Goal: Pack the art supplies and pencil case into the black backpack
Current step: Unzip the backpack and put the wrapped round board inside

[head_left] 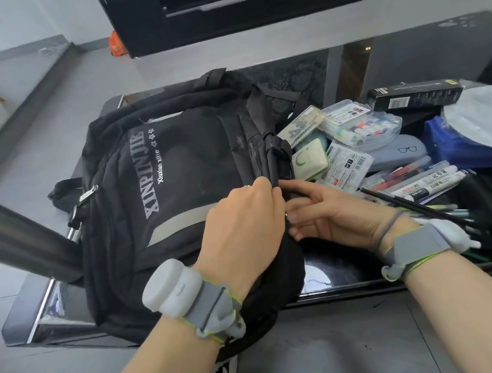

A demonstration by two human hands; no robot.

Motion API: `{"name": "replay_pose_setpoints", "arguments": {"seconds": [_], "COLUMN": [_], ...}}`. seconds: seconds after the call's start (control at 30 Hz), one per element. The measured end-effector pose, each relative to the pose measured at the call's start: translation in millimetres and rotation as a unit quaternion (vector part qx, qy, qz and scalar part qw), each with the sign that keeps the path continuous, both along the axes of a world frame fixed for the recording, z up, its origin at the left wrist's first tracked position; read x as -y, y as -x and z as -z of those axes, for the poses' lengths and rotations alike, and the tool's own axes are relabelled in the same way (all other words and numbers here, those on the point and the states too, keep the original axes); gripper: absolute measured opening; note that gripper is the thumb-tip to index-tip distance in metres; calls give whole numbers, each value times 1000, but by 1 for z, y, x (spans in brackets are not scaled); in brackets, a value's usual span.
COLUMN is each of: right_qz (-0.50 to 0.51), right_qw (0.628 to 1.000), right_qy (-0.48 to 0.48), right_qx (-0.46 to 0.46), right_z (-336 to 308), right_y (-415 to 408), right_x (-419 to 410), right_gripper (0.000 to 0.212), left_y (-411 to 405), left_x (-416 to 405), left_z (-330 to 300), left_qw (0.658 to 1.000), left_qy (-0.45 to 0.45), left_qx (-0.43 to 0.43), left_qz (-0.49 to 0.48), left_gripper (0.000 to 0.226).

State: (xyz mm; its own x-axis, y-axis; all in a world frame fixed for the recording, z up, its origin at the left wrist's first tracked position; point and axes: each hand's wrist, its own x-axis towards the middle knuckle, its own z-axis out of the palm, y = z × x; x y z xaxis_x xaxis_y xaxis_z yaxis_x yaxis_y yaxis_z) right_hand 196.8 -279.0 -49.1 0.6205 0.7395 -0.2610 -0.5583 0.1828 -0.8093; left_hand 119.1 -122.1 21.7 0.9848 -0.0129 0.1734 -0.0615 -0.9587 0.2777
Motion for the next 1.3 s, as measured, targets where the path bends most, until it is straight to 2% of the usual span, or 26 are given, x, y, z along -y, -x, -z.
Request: {"name": "replay_pose_setpoints", "arguments": {"seconds": [0.07, 0.17, 0.27, 0.37, 0.53, 0.63, 0.73, 0.87, 0.97, 1.13, 1.3], "right_qz": [5, 35, 55, 50, 8, 3, 20, 5, -4, 47, 111], "right_qw": [999, 999, 998, 998, 999, 997, 997, 999, 998, 997, 992], "right_qy": [29, 13, -11, -19, 22, 53, 46, 15, 40, 27, 37], "right_qx": [29, 34, 18, 31, 37, 62, 64, 36, 54, 51, 47], "right_z": [-1, -1, 2, -1, -3, -5, -7, -3, -2, 3, 10], "right_y": [-4, -5, -4, -3, -6, -6, -7, -8, -9, -11, -13], "right_x": [4, 6, 6, 7, 12, 13, 12, 11, 9, 9, 3], "right_gripper": [68, 69, 68, 66, 74, 70, 67, 74, 77, 70, 69], "left_y": [-2, 4, 22, 29, 24, 25, 25, 23, 21, 20, 23], "left_x": [1, 4, 9, 8, -7, -7, -7, -13, -17, -18, -15], "left_z": [-2, -10, -12, -10, -8, -8, -6, -6, -5, -6, -8], "left_qw": [1000, 998, 990, 989, 993, 994, 994, 992, 990, 987, 990], "left_qy": [10, 5, -62, -103, -25, -9, 13, 49, 64, 73, 35], "left_qx": [-13, -57, -116, -109, -117, -105, -103, -116, -122, -133, -125], "left_qz": [-3, -33, -40, -9, 10, 20, 22, 23, 29, 44, 51], "left_gripper": [33, 41, 54, 41, 42, 41, 43, 43, 43, 45, 44]}}
